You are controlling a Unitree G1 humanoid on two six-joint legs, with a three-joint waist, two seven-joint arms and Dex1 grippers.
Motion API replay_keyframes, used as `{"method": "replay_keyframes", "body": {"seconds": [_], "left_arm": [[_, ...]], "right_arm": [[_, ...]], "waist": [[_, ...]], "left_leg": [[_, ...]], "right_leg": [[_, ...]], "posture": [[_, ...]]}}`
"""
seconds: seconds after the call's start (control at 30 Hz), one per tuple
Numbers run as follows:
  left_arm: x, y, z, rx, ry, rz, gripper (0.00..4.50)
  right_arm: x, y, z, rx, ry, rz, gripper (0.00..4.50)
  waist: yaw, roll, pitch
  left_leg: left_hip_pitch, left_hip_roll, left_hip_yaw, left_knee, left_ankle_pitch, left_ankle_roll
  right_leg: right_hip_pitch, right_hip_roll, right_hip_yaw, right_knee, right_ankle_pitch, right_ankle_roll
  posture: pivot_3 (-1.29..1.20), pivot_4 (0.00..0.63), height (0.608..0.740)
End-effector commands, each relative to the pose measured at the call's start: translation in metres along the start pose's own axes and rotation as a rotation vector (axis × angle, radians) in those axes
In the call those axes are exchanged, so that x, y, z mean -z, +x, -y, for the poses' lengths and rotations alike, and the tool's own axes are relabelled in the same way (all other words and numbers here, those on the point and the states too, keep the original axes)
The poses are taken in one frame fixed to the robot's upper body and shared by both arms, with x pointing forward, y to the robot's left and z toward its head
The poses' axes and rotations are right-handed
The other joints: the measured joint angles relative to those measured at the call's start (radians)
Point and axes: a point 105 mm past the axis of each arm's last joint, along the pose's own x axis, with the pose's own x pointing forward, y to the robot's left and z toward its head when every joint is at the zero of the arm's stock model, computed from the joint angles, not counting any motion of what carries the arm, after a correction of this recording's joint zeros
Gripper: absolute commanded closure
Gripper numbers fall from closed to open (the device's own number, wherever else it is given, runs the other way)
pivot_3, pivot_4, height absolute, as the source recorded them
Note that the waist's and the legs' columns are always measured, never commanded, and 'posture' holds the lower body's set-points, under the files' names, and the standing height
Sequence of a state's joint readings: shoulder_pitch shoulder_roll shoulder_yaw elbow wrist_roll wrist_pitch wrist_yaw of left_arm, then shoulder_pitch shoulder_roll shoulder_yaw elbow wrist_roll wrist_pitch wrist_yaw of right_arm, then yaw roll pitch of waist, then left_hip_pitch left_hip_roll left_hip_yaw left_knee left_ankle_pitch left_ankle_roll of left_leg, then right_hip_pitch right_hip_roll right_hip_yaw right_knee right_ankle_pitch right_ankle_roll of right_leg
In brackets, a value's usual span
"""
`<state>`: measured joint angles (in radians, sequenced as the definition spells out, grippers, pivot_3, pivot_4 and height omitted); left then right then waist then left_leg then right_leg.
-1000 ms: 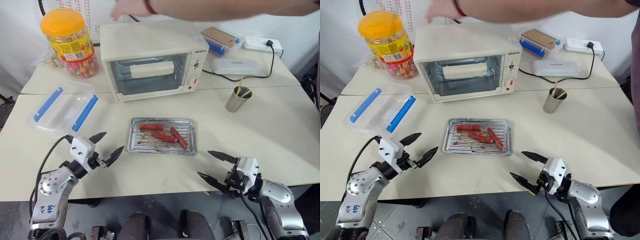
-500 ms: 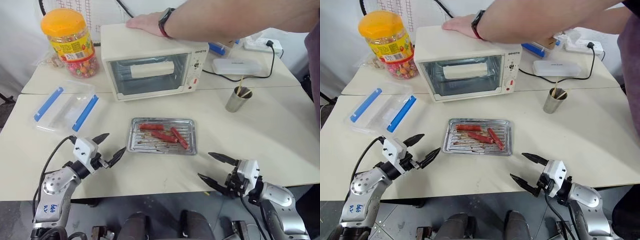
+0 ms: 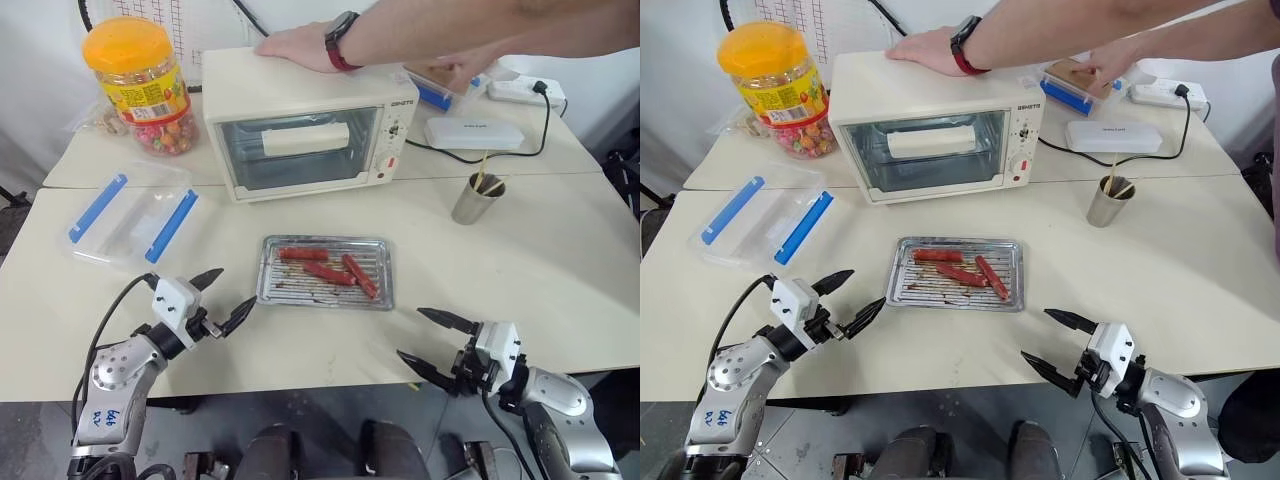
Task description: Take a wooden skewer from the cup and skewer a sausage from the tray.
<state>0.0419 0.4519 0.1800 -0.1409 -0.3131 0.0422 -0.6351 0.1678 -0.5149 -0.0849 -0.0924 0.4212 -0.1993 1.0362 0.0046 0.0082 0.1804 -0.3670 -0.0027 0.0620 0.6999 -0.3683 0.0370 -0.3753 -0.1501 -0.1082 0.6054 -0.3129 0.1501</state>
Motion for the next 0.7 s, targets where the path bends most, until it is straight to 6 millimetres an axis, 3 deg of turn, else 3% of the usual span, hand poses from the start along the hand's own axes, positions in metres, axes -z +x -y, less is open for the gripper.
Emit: {"method": "replay_keyframes", "body": {"seconds": [0.03,0.53,0.7], "left_arm": [[-0.004,0.0,0.001,0.009,0.021,0.02,0.03],[-0.006,-0.009,-0.01,0.004,0.075,0.006,0.03],[-0.008,-0.018,-0.016,-0.032,0.076,0.005,0.03]], "right_arm": [[-0.011,-0.004,0.003,0.009,-0.043,0.021,0.0],[-0.015,-0.015,0.007,0.025,-0.077,0.014,0.0],[-0.017,-0.017,0.024,0.089,-0.099,0.027,0.0]], "waist": [[0.0,0.0,0.0],[0.001,0.0,0.0],[-0.001,0.0,0.0]], "left_leg": [[0.0,0.0,0.0,0.0,0.0,0.0],[0.0,0.0,0.0,0.0,0.0,0.0],[0.0,0.0,0.0,0.0,0.0,0.0]], "right_leg": [[0.0,0.0,0.0,0.0,0.0,0.0],[0.0,0.0,0.0,0.0,0.0,0.0],[0.0,0.0,0.0,0.0,0.0,0.0]], "posture": [[0.0,0.15,0.74],[0.0,0.15,0.74],[0.0,0.15,0.74]]}}
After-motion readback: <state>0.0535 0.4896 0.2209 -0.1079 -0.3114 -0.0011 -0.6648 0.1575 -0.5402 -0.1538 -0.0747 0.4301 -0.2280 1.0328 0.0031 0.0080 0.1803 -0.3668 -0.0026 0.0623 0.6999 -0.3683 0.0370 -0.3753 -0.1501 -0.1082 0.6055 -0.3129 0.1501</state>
